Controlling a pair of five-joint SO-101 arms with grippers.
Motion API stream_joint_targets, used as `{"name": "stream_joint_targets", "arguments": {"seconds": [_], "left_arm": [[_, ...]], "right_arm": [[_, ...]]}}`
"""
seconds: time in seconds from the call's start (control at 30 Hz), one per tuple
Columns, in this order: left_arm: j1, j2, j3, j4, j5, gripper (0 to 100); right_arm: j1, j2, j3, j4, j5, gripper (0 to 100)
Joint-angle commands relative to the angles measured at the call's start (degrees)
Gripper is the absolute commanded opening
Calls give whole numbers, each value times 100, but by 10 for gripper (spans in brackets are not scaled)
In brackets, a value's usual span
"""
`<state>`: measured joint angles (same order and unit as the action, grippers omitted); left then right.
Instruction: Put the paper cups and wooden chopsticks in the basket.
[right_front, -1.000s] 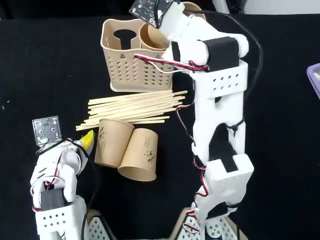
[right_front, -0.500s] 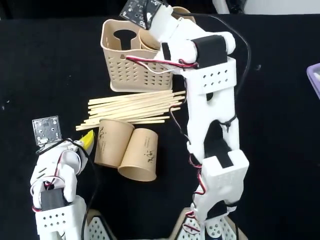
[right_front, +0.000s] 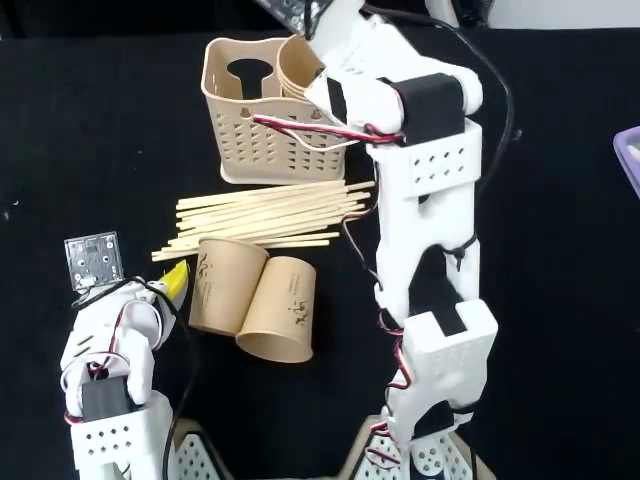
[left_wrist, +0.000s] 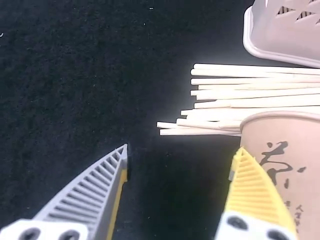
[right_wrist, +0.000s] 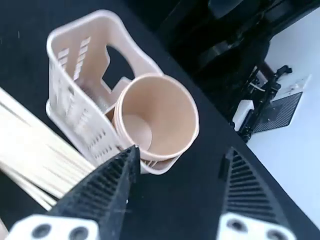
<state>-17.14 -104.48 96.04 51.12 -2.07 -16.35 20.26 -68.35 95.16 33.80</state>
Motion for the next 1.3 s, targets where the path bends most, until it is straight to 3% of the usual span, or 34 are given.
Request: {"name": "stream_joint_targets", "arguments": {"seconds": [0.0, 0.17, 0.3, 0.5, 0.57, 0.73, 0.9, 1.03, 1.13, 1.27], "left_arm": [[84, -35, 127, -88, -9, 318], [84, -35, 127, -88, -9, 318], [75, -35, 127, -88, -9, 319], [66, -35, 127, -88, -9, 319], [66, -35, 127, -88, -9, 319], [40, -35, 127, -105, -9, 318], [40, -35, 127, -114, -9, 318], [22, -35, 127, -132, 9, 318], [-374, -35, 84, -193, 53, 318], [-637, -35, 127, -519, 510, 318]], "right_arm": [[9, -163, -576, 422, -642, 207], [369, -356, -558, 615, -738, 142], [484, -1165, 673, 615, -738, 158], [-132, -3653, 4963, 563, -633, 198], [-492, -4611, 6624, 334, -281, 198], [-1451, -7134, 10730, -1600, 0, 201], [-2101, -8629, 13358, -3042, -9, 202], [-2286, -9182, 14396, -3481, -9, 202], [-2286, -9622, 14492, -3402, -44, 212], [-2374, -10211, 14343, -3015, -686, 286]]}}
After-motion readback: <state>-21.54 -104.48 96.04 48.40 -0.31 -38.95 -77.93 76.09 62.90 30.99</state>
